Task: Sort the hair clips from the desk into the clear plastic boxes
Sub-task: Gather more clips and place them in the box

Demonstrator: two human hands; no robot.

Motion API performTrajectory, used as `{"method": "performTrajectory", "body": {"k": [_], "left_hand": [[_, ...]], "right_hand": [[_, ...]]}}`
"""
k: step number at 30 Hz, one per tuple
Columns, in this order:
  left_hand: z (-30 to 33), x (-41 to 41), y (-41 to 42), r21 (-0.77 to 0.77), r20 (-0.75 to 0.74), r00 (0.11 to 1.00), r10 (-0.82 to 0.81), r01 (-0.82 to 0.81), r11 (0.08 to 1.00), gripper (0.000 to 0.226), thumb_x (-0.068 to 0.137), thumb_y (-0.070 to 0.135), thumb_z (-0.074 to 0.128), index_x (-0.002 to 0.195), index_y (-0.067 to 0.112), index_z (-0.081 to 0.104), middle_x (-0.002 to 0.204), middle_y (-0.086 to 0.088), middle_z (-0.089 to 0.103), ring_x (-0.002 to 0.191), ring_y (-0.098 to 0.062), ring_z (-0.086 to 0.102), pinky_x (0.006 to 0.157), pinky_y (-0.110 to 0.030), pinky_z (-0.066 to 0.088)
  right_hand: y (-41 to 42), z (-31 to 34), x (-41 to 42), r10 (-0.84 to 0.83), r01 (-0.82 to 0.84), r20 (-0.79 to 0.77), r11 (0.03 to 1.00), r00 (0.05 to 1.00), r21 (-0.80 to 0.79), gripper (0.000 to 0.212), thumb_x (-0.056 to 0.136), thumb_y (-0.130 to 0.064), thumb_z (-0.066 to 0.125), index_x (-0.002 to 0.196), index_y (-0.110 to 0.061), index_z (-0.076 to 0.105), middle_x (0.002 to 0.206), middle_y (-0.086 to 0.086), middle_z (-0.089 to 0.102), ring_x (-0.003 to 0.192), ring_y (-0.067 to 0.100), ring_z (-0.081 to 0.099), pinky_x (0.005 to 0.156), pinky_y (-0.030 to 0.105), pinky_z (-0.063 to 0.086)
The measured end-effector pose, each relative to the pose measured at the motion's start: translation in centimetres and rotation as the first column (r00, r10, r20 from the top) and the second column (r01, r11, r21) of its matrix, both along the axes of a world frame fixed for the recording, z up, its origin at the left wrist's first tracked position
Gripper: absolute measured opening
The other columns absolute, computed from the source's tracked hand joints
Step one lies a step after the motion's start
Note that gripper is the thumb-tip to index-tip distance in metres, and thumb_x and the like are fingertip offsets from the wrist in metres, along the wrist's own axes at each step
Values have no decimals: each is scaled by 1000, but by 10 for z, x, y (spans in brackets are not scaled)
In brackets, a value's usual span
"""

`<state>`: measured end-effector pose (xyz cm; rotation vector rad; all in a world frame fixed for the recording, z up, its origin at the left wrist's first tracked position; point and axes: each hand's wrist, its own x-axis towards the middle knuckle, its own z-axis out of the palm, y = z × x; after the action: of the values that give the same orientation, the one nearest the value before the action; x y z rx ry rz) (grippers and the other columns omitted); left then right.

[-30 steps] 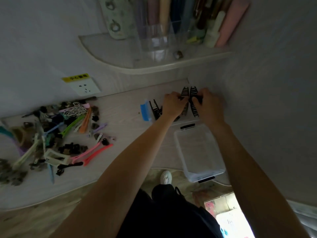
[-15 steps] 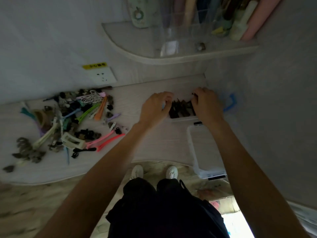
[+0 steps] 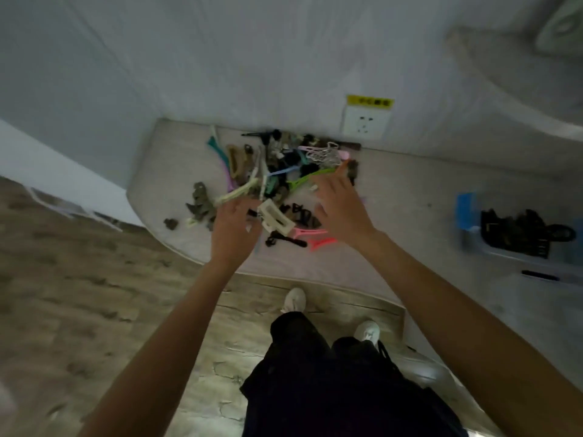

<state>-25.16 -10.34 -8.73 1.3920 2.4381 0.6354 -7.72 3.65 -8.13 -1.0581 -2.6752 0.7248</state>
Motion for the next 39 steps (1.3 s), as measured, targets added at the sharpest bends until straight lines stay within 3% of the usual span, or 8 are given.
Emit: {"method": "performTrajectory", "body": {"k": [4, 8, 13, 23, 31, 34, 37, 39], "left_hand": [[-20, -50, -16, -297, -103, 938, 330, -346, 890, 62, 83, 32, 61, 137, 13, 37, 148, -23, 23, 136, -45, 20, 108, -56, 23], [-32, -72, -14, -259, 12, 945, 327, -313, 914, 71, 83, 38, 61, 142, 14, 30, 145, -23, 31, 130, -42, 33, 106, -49, 31], [-31, -79, 5, -147, 162, 963, 215, -192, 970, 60, 79, 35, 67, 131, 15, 44, 137, -13, 43, 120, -34, 47, 98, -45, 42], [-34, -94, 32, -250, 161, 981, 110, -67, 966, 101, 67, 47, 74, 146, 16, 18, 137, -18, 41, 121, -39, 40, 100, -44, 33], [-4, -91, 15, 150, 143, 987, 73, -94, 984, 95, 63, 35, 82, 142, 18, 32, 125, -12, 48, 107, -26, 52, 92, -39, 43], [12, -80, 20, 252, 338, 940, 48, -139, 958, 98, 63, 26, 84, 143, 18, 28, 128, -11, 39, 106, -18, 51, 90, -33, 48], [22, -60, 36, 211, 489, 872, 9, -128, 969, 101, 62, 29, 84, 143, 23, 25, 134, -8, 36, 119, -21, 46, 101, -38, 44], [28, -36, 50, 193, 555, 828, -77, -39, 980, 102, 58, 41, 84, 141, 27, 26, 137, -4, 39, 125, -19, 43, 104, -41, 43]], "right_hand": [[38, -18, -50, -109, 104, 249, 994, 962, 37, 63, 86, -15, 51, 143, -9, 26, 149, 23, 22, 138, 42, 17, 114, 52, 18], [55, -26, -69, -259, 285, 351, 958, 900, -22, 71, 87, -18, 58, 146, -17, 20, 156, 19, 2, 140, 46, 9, 114, 52, 18], [57, -32, -64, -361, 369, 222, 930, 906, 9, 55, 85, -11, 62, 133, -7, 38, 140, 25, 31, 119, 45, 41, 96, 49, 43], [46, -17, -49, -344, 340, 175, 939, 923, 49, 23, 86, -17, 58, 102, -5, 46, 98, 20, 60, 88, 34, 57, 63, 34, 37], [44, 30, -48, -340, 339, -5, 934, 940, 115, 33, 93, -26, 53, 121, -10, 45, 111, 14, 63, 95, 32, 60, 70, 31, 35], [42, 28, -46, -451, 434, -118, 890, 885, -142, 32, 92, -29, 55, 115, -8, 52, 109, 10, 62, 93, 25, 59, 76, 28, 41], [39, 29, -36, -729, 417, -168, 548, 664, -725, 17, 92, -23, 56, 103, -10, 54, 115, 14, 59, 98, 27, 62, 71, 32, 59], [33, 34, -16, -831, 304, -158, 363, 534, -881, 15, 93, -19, 55, 102, -7, 54, 111, 17, 61, 90, 27, 66, 58, 25, 59]]}}
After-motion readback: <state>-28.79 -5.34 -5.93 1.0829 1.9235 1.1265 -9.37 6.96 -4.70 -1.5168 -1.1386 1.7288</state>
